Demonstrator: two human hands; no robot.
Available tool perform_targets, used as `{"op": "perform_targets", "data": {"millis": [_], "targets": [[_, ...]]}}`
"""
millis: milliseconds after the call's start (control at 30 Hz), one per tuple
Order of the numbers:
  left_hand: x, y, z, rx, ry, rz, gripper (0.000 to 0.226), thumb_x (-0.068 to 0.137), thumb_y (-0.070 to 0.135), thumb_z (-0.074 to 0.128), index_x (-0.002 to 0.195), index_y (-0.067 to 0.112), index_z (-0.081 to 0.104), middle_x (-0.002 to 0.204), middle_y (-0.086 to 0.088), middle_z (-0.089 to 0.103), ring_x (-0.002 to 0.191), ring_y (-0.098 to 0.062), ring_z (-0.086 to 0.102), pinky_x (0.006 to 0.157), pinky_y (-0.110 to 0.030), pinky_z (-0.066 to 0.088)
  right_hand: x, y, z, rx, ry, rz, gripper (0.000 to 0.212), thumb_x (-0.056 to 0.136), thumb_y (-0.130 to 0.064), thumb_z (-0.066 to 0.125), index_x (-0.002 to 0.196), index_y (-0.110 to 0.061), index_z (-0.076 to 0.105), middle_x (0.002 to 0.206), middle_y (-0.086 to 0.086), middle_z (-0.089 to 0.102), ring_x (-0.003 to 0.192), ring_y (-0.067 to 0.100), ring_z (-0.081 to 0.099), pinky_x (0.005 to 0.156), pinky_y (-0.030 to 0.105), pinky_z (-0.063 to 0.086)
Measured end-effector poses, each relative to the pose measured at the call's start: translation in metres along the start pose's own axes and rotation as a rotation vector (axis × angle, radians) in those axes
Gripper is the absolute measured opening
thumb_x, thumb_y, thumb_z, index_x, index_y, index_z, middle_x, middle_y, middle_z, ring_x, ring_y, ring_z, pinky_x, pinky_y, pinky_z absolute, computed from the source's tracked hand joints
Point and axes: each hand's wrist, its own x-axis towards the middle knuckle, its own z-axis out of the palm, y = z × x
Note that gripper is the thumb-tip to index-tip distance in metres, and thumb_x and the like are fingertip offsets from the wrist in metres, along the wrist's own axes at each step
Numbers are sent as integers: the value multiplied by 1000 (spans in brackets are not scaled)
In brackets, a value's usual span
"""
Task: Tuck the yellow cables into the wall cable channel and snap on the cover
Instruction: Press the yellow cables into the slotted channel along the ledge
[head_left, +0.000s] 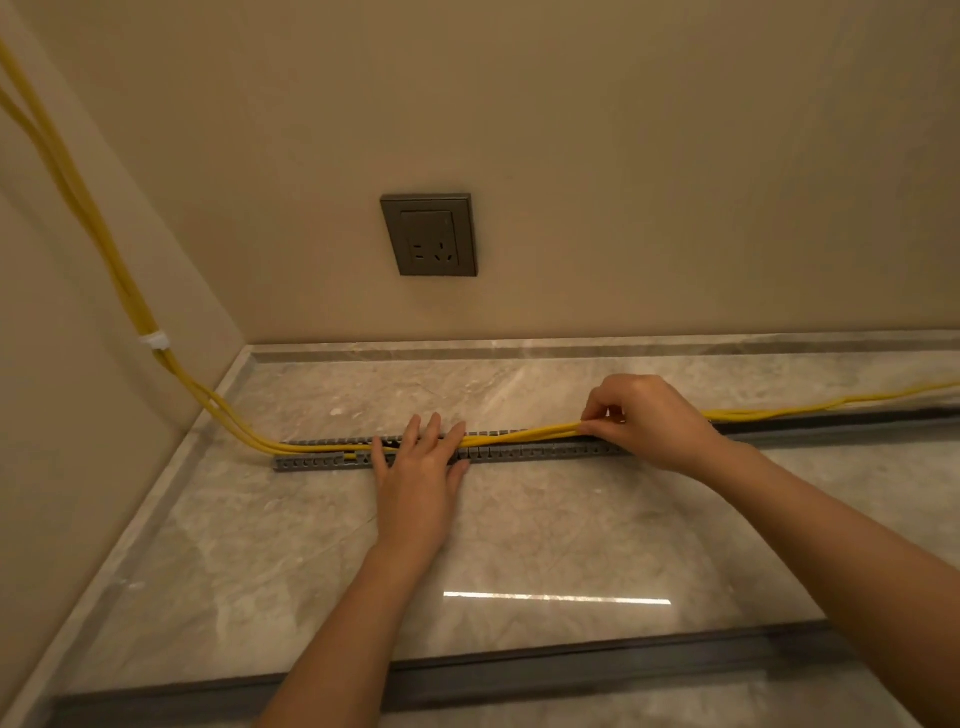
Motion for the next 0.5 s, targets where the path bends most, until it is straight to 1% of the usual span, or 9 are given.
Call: {"op": "perform_targets", "data": {"millis": [200, 300, 367, 433, 500], "targets": [[1, 2, -1, 4, -21, -21, 45, 94, 37, 46, 138, 33, 40, 149, 4, 36, 142, -15, 20, 115, -52, 3, -10, 0, 21, -93, 122, 66, 14, 82, -28, 69, 87, -16, 76, 80, 3, 66, 82, 20, 58, 63, 30, 45], [0, 2, -2, 3, -26, -23, 45, 94, 36, 46, 139, 33, 39, 150, 4, 34, 142, -15, 19, 116, -52, 4, -23, -4, 34, -109, 259, -1, 13, 81, -20, 71, 84, -9, 76, 78, 7, 65, 79, 26, 58, 60, 32, 46], [-1, 2, -2, 18, -43, -20, 47, 94, 35, 45, 140, 33, 36, 152, 3, 31, 143, -14, 16, 116, -52, 3, -32, -6, 39, -127, 300, -44, 16, 81, -16, 71, 90, -4, 75, 81, 9, 65, 78, 28, 58, 62, 33, 49], [0, 4, -3, 47, -80, -32, 51, 94, 37, 43, 143, 31, 30, 154, 2, 25, 144, -16, 11, 116, -53, 1, -39, -6, 41, -183, 257, -69, 29, 81, -18, 71, 104, -1, 70, 90, 12, 65, 83, 29, 59, 70, 36, 52], [-1, 11, -3, 111, -125, -30, 58, 94, 42, 40, 146, 26, 21, 157, -2, 14, 145, -21, 3, 114, -54, -3, -46, -5, 43, -243, 154, -67, 49, 81, -28, 69, 120, -1, 60, 106, 13, 63, 96, 31, 58, 82, 38, 52]]}}
